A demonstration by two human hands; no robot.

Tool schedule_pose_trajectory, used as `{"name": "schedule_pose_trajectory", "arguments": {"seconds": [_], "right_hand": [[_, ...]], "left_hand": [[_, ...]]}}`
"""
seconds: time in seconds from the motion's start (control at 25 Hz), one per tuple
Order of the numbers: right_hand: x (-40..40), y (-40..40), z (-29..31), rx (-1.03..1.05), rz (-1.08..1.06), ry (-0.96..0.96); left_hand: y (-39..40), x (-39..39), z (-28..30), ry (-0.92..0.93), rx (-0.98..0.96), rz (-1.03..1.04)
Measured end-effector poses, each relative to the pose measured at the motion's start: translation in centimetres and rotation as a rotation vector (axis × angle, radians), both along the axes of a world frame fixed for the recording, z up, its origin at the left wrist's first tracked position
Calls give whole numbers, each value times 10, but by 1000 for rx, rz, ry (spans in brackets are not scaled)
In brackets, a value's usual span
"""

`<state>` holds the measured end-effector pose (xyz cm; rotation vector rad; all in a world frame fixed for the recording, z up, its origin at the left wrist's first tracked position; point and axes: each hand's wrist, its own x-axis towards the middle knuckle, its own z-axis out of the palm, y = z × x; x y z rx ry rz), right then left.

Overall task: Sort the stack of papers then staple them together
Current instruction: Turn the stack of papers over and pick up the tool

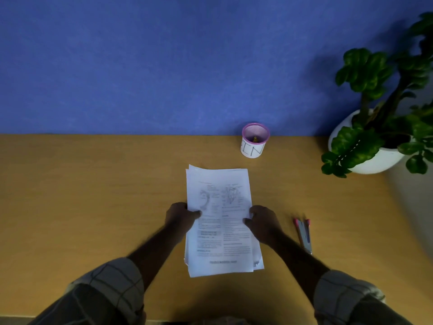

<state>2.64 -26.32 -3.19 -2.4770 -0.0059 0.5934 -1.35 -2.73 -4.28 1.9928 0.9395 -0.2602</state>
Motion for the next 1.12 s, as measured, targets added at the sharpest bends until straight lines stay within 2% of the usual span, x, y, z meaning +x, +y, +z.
{"name": "schedule_pose_trajectory", "arguments": {"seconds": [0.08, 0.2, 0.4, 0.56, 0.64, 0.72, 0.88, 1.0, 1.12], "right_hand": [[8, -14, 14, -160, 61, -99], [20, -39, 32, -474, 251, -166], [26, -94, 36, -490, 715, -172], [23, -120, 30, -587, 898, -221], [21, -125, 25, -608, 945, -255], [21, -127, 23, -589, 947, -285], [24, -127, 16, -526, 929, -323], [18, -121, 10, -437, 784, -343], [11, -116, 7, -230, 571, -317]], "left_hand": [[5, 5, 12, -54, -33, 14], [20, 26, 49, -174, 28, -33], [43, 56, 134, -388, 413, -297], [31, 55, 185, -666, 653, -415], [18, 51, 192, -737, 798, -499], [6, 45, 180, -718, 904, -575], [-9, 19, 112, -470, 943, -759], [-13, -14, 52, -255, 910, -880], [-17, -45, 14, -200, 904, -1003]]}}
